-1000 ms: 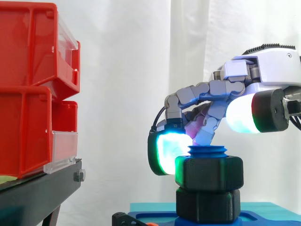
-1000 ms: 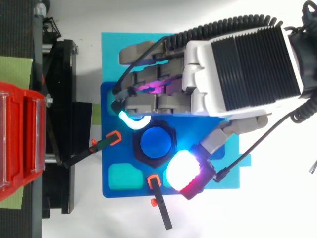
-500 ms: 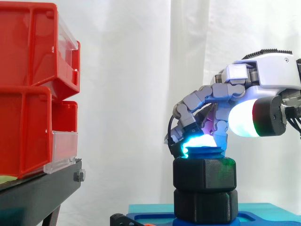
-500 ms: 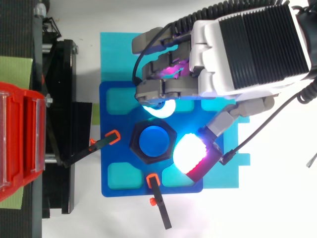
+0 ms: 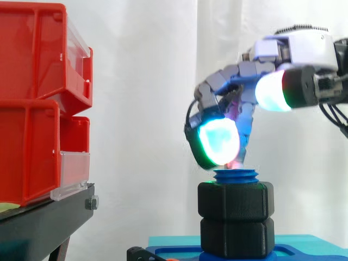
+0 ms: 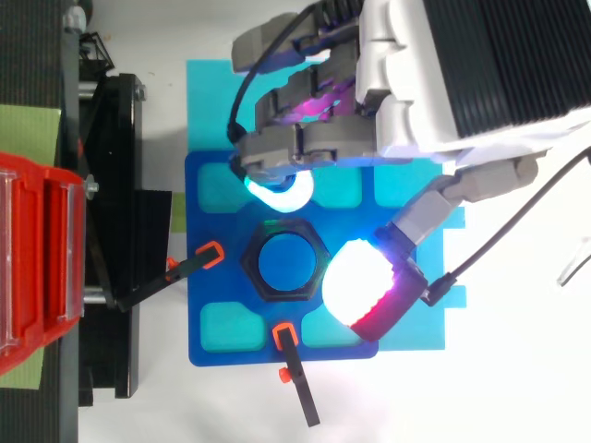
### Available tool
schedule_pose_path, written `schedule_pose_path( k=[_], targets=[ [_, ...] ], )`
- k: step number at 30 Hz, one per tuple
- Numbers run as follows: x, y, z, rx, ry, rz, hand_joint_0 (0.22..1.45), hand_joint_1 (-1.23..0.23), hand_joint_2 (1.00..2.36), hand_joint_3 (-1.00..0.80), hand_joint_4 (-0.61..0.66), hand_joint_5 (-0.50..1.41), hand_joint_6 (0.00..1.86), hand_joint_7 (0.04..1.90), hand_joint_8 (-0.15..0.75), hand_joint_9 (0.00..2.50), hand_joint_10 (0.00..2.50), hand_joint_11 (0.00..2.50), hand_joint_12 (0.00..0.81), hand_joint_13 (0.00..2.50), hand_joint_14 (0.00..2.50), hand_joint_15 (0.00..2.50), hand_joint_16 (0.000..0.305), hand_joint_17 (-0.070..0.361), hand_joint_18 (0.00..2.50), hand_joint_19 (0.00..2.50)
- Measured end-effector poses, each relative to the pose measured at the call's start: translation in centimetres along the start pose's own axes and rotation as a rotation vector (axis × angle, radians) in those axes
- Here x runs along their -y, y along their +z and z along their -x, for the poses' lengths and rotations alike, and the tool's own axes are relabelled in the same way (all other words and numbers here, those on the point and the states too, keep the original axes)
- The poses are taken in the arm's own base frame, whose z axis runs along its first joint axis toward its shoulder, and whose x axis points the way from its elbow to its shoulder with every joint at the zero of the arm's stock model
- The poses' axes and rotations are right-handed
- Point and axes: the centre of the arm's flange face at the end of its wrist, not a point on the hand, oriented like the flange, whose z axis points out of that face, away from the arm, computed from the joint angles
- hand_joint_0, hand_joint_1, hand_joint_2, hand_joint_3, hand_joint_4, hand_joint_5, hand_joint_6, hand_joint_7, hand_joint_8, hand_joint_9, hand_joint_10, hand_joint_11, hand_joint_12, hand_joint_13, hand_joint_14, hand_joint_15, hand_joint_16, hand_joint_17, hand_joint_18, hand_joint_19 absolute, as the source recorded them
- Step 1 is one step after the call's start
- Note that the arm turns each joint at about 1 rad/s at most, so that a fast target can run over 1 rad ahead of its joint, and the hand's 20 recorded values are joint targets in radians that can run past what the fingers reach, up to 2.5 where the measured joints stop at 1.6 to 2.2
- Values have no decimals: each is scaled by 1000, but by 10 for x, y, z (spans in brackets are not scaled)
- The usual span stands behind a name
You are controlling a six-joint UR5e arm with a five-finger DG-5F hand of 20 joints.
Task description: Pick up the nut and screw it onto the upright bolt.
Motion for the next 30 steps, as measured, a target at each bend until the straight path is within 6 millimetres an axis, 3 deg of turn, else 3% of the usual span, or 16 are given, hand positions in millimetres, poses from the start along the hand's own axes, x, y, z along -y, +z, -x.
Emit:
schedule_pose_path(
  k=[4, 8, 19, 30],
  targets=[
    [-4, 3, 20, -4, -4, 0, 507, -253, 1000, -500, 207, -88, 504, 854, 259, 1133, 0, 0, 228, 817, 0, 0, 23, 51, 458, 0],
    [-9, 6, 25, -2, -7, -3, 500, -227, 1000, -500, 186, -102, 502, 741, 246, 1035, 0, 0, 239, 728, 0, 0, 26, 59, 387, 0],
    [-37, 21, -13, -8, 5, -27, 485, -168, 1000, -500, 129, -172, 501, 567, 208, 738, 0, 0, 268, 517, 0, 0, 31, 69, 169, 0],
    [-42, 19, -30, -42, 18, -30, 479, -123, 1000, -500, 111, -188, 501, 565, 200, 544, 0, 0, 301, 330, 0, 0, 34, 76, 0, 0]
  ],
)
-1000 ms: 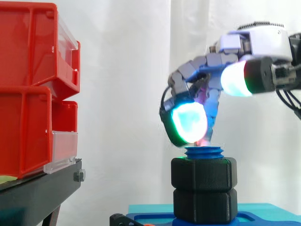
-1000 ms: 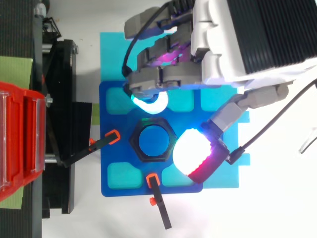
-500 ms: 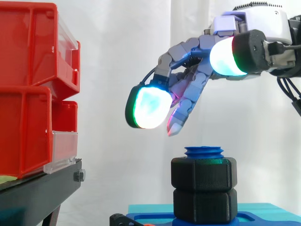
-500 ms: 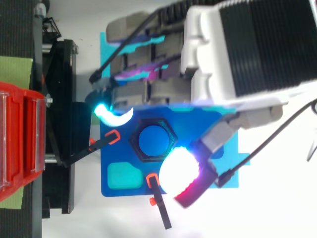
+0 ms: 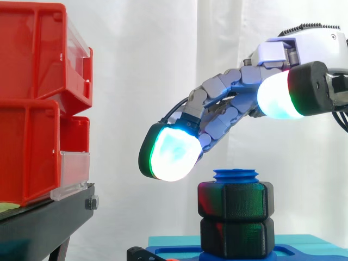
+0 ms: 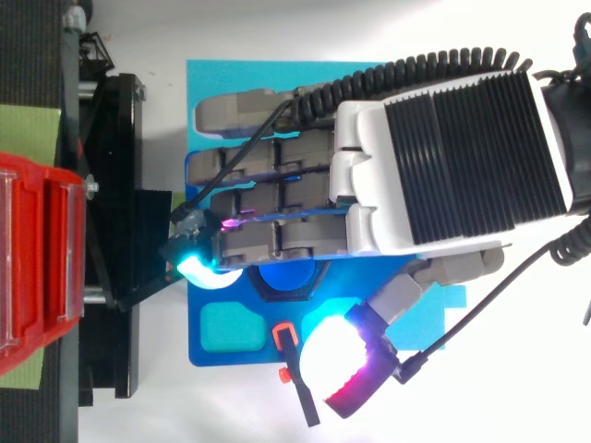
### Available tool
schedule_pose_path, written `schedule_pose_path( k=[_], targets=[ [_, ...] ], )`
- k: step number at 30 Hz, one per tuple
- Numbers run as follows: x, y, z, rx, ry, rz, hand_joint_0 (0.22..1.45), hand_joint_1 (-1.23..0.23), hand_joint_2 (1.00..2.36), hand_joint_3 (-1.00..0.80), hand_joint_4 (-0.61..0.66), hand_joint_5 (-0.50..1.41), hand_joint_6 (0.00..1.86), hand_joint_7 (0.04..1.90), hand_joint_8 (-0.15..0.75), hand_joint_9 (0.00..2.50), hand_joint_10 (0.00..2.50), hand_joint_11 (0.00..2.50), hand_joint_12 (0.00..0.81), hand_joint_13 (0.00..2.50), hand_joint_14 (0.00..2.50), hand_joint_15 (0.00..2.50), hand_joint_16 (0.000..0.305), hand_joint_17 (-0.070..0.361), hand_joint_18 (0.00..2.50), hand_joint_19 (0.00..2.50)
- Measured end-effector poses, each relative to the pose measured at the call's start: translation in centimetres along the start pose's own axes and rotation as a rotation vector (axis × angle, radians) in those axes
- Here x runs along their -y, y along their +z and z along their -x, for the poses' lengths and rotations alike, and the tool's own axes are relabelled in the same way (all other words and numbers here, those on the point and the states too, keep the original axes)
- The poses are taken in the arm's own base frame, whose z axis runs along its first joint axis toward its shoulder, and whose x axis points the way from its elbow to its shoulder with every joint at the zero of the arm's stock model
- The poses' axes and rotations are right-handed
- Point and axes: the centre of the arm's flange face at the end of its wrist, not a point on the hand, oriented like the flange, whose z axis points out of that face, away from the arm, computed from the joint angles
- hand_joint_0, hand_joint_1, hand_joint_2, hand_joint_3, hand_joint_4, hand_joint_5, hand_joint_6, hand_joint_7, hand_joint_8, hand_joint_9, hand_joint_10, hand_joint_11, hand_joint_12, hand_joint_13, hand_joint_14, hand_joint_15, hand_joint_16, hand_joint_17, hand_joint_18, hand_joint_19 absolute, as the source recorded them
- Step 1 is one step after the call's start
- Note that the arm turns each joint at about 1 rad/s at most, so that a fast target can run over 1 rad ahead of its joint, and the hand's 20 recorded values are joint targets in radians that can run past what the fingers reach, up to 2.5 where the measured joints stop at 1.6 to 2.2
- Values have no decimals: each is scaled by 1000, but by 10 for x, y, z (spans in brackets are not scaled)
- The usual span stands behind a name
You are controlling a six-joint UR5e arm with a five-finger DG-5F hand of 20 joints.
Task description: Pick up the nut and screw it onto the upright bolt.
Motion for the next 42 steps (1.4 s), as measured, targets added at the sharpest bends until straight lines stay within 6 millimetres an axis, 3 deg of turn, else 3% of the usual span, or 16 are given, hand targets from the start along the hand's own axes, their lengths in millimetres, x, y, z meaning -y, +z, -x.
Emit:
schedule_pose_path(
  k=[11, 25, 42],
  targets=[
    [5, -5, -2, -22, 7, -10, 478, -105, 1000, -500, 150, -150, 502, 709, 216, 523, 0, 0, 311, 301, 0, 0, 35, 79, 0, 0],
    [11, -10, -4, -47, 14, -20, 487, -104, 1000, -500, 218, -102, 504, 1048, 232, 526, 0, 0, 310, 312, 0, 0, 34, 77, 0, 0],
    [24, -18, -2, -50, 17, -22, 504, -145, 1000, -500, 194, -61, 519, 1413, 256, 637, 0, 0, 292, 428, 0, 0, 29, 65, 0, 0]
  ],
)
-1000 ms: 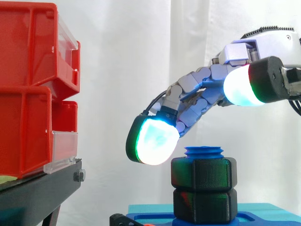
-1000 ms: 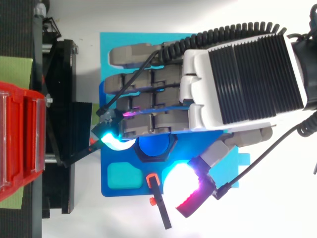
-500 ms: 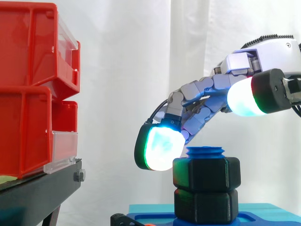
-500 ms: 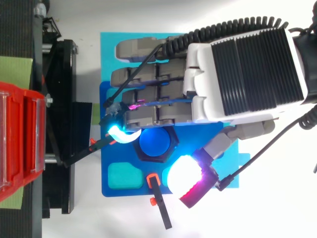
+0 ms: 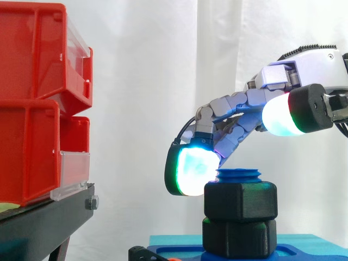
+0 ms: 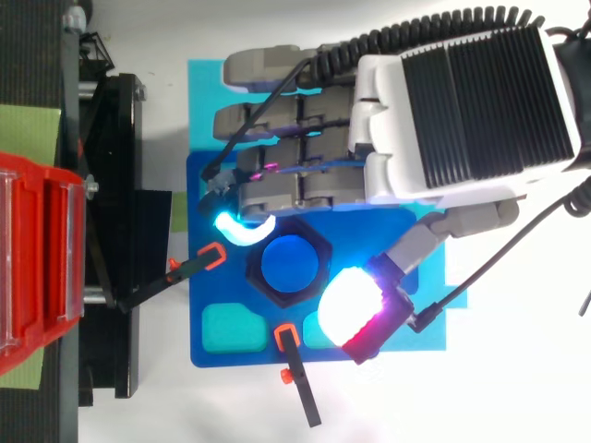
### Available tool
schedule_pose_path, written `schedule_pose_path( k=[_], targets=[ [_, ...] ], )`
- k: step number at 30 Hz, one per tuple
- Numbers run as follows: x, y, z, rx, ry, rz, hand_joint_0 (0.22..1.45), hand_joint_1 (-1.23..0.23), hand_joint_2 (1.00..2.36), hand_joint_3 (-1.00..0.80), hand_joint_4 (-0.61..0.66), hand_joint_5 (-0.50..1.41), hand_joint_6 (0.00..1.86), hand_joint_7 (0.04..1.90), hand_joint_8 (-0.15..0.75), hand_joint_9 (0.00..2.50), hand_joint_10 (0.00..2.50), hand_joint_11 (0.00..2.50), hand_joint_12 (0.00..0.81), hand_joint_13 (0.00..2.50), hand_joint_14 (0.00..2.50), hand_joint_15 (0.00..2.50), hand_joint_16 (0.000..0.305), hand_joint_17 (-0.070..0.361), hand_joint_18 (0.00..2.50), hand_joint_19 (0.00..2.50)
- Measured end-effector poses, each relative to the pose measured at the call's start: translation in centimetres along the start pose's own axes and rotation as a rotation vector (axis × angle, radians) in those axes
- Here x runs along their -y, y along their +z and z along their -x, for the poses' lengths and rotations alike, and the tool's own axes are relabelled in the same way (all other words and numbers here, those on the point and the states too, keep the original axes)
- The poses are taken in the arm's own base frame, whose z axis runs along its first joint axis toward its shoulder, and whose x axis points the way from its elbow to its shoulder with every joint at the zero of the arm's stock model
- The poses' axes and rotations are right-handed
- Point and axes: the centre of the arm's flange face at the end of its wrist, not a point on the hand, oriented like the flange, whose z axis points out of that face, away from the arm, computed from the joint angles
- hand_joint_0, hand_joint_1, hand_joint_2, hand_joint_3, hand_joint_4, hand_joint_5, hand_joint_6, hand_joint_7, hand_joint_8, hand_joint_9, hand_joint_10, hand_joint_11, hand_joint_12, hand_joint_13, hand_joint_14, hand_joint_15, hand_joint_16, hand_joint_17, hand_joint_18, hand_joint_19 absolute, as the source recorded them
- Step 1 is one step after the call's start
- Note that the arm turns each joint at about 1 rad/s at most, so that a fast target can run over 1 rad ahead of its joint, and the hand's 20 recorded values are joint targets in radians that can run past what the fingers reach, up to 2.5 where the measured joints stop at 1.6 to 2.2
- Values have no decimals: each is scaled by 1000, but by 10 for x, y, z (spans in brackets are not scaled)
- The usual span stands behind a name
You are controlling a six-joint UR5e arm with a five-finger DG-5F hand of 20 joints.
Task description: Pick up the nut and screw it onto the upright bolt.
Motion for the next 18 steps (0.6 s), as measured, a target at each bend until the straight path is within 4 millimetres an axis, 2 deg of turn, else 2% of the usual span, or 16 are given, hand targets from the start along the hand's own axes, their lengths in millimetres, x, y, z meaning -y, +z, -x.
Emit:
schedule_pose_path(
  k=[5, 13, 18],
  targets=[
    [6, -3, 1, 0, 1, 1, 515, -190, 1000, -500, 190, -49, 565, 1379, 259, 756, 0, 0, 274, 522, 0, 0, 25, 57, 85, 0],
    [15, -9, 1, -6, 3, 3, 534, -272, 1000, -500, 156, -7, 592, 1428, 273, 994, 0, 0, 234, 699, 0, 0, 19, 43, 269, 0],
    [18, -11, 2, -8, 4, 5, 540, -287, 1000, -500, 107, 33, 612, 1416, 270, 1236, 0, 0, 197, 874, 0, 0, 15, 33, 434, 0]
  ],
)
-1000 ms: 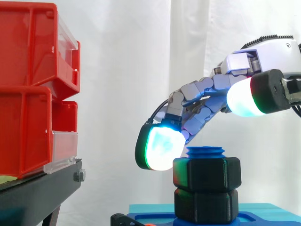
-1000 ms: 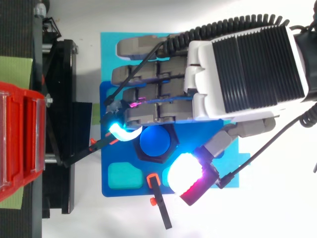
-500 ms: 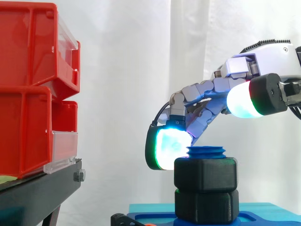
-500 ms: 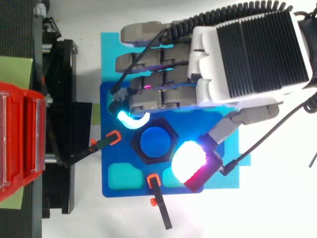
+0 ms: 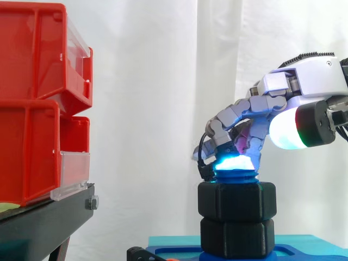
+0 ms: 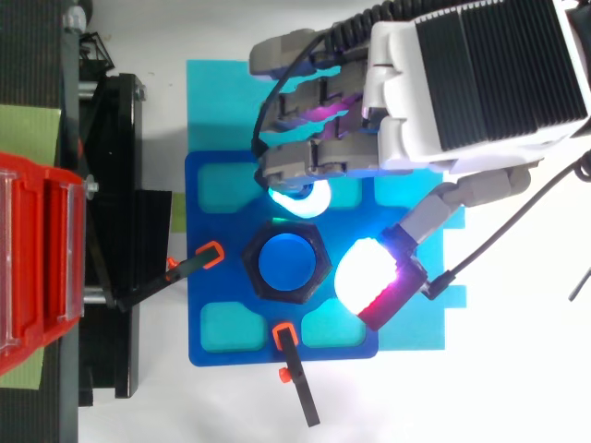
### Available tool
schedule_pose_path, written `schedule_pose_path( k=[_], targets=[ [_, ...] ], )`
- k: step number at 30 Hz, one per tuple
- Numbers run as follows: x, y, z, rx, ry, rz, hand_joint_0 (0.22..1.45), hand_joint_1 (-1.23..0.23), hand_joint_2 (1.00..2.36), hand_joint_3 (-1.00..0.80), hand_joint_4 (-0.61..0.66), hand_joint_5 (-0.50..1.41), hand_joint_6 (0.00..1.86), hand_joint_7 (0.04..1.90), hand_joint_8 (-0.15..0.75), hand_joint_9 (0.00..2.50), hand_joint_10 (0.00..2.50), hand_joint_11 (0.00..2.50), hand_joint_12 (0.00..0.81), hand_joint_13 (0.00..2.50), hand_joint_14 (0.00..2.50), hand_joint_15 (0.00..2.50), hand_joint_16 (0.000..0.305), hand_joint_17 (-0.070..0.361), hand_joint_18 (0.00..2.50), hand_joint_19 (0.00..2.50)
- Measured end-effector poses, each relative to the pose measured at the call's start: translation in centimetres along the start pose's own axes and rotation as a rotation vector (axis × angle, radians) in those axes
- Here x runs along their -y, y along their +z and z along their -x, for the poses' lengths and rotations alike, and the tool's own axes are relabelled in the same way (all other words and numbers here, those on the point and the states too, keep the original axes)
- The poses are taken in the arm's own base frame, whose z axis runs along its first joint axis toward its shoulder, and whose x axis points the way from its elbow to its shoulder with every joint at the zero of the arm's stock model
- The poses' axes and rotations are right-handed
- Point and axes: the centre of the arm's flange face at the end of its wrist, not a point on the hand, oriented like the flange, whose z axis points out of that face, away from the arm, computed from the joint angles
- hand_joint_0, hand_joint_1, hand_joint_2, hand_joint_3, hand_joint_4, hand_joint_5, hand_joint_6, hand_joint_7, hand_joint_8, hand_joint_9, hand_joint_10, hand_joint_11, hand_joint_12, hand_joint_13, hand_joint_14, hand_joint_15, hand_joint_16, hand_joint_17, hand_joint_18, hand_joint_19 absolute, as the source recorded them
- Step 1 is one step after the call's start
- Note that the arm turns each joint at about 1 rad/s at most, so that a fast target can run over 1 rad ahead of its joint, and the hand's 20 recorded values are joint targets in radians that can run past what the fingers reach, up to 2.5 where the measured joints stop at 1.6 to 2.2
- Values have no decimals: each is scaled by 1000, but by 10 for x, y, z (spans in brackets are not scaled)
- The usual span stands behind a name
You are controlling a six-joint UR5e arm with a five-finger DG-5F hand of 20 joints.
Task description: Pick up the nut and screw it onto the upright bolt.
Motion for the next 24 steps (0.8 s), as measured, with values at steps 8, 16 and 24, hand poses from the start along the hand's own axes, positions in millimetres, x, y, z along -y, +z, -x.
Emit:
schedule_pose_path(
  k=[8, 16, 24],
  targets=[
    [2, -1, 0, -1, 2, 5, 522, -252, 1000, -500, 203, -4, 504, 1394, 270, 1138, 0, 0, 217, 796, 0, 0, 19, 42, 408, 0],
    [2, -1, 2, 7, 1, 7, 499, -213, 1000, -500, 210, -108, 503, 826, 245, 911, 0, 0, 256, 671, 0, 0, 27, 61, 285, 0],
    [-4, 4, 10, 18, -2, 21, 489, -189, 1000, -500, 183, -131, 502, 693, 230, 820, 0, 0, 269, 589, 0, 0, 30, 68, 211, 0]
  ],
)
